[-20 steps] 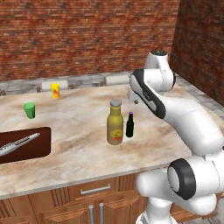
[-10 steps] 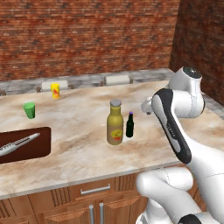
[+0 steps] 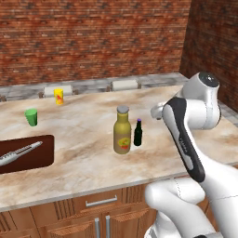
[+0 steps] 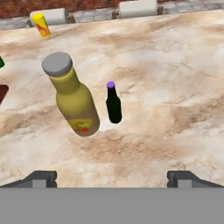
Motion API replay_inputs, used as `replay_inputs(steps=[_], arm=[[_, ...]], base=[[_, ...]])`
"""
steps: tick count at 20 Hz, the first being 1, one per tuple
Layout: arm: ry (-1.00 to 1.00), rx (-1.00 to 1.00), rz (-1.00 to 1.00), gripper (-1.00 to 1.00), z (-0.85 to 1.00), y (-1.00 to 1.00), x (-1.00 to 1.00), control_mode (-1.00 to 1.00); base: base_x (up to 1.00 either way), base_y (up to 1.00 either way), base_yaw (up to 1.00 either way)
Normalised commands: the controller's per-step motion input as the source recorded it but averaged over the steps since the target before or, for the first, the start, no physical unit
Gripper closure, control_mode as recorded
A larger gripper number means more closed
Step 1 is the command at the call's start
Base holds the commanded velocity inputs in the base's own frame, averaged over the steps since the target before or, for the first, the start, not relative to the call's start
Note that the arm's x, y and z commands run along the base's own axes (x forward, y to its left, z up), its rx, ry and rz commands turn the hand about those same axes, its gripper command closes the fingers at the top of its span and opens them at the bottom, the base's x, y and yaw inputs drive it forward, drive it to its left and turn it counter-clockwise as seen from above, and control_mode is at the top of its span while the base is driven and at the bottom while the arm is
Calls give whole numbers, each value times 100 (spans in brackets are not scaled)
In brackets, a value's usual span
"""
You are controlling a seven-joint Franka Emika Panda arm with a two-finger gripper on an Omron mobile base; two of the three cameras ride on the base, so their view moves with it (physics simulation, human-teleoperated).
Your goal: Place the drinks on the dining counter in a tight cluster.
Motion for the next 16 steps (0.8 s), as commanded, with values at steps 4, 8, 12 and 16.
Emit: replay_inputs(steps=[4, 8, 12, 16], arm=[[0, 0, 0, -100, 0, 0, 0, -100], [0, 0, 0, -100, 0, 0, -20, -100], [-2, 0, 0, -100, 0, 0, -14, 100], [0, 0, 0, -100, 0, 0, 0, 100]], base=[[0, 0, 0], [0, 0, 0], [-58, -4, -2], [-89, -13, -4]])
